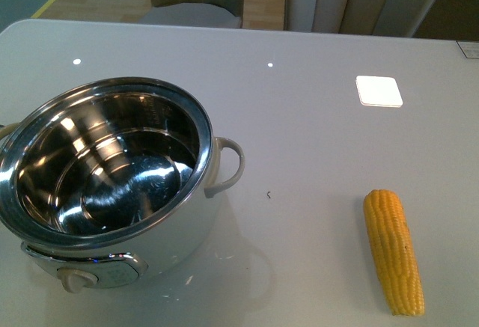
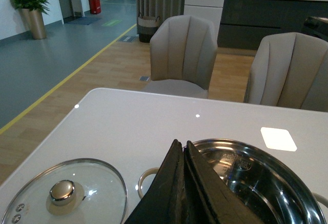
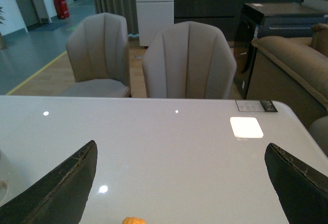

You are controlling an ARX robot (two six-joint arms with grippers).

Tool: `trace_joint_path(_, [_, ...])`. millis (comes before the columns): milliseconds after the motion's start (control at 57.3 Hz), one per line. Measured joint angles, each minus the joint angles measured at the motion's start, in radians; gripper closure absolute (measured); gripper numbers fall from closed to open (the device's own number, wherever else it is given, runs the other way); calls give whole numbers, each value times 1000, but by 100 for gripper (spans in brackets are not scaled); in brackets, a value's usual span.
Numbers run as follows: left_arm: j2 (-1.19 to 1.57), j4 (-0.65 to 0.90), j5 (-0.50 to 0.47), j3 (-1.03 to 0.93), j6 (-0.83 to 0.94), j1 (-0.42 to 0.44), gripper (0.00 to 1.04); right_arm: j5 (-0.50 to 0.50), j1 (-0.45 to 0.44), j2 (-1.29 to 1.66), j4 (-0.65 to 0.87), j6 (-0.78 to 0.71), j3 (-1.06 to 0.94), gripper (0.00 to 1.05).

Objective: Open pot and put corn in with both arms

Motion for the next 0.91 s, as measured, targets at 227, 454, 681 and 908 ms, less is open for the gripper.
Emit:
trace_joint_path(227, [-28,-11,0,0,0,0,102,0,0,0,0,0,0,9])
trace_joint_path(454, [-28,-11,0,0,0,0,65,0,0,0,0,0,0,9])
trace_joint_path(681, [-28,-11,0,0,0,0,25,0,0,0,0,0,0,9])
trace_joint_path(908, [-28,-11,0,0,2,0,7,27,8,45,-101,7,35,9])
